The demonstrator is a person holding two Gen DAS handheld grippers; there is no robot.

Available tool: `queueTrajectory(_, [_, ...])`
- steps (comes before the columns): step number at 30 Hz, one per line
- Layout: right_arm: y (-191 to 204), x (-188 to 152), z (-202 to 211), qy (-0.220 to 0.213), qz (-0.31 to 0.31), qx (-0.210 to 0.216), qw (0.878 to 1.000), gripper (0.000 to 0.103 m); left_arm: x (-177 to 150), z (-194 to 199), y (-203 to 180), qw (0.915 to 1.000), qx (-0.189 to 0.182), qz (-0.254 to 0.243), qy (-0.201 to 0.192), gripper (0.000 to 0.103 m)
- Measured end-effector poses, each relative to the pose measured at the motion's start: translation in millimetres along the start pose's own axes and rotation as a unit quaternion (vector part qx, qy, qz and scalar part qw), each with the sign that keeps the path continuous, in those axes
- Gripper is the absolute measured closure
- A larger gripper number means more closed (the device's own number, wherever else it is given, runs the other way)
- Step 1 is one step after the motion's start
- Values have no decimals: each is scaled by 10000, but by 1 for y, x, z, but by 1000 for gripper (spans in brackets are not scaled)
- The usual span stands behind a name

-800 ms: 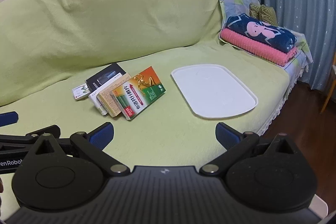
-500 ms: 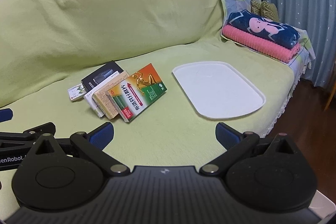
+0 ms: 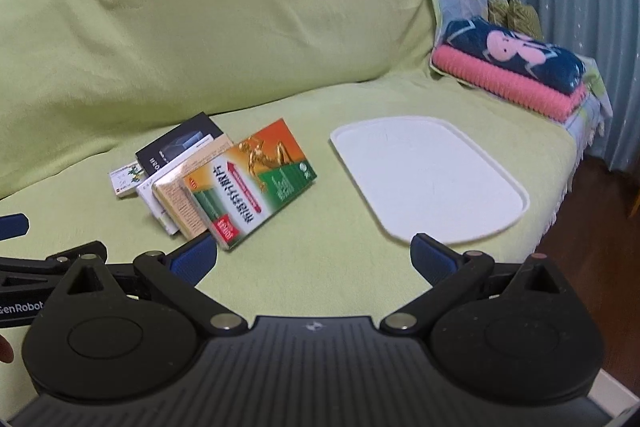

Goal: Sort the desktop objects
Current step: 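Move both tools toward the row of medicine boxes on the sofa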

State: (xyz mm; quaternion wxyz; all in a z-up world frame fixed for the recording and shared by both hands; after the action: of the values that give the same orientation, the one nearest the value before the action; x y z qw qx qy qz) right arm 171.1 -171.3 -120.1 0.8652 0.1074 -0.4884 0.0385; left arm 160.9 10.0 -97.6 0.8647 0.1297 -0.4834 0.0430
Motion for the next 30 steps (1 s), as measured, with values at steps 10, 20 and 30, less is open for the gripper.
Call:
queueTrajectory(10, [-8, 9, -18, 39, -12, -58, 10000, 1, 1, -22, -16, 9998, -93, 126, 82, 1])
queueTrajectory(20, [-15, 16, -37, 75, -59, -93, 9999, 1, 6, -35, -28, 9999, -110, 70, 67, 1])
queueTrajectory(30, [-13, 24, -53, 43, -215, 68, 9997, 1, 22, -49, -26, 10000, -5, 42, -46, 1])
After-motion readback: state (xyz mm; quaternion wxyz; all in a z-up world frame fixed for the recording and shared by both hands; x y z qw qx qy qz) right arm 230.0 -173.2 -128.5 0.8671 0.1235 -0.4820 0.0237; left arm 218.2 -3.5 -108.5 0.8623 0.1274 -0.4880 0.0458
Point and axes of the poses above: each gripper's, at about its wrist camera, not at the fingertips, and z roughly against the way its jaws point, y to its left, x to its top, the point moved 10 cm from there along -z, roughly the way its jaws point, and after that the axes turned 12 degrees about x, right-handed, at the moved point
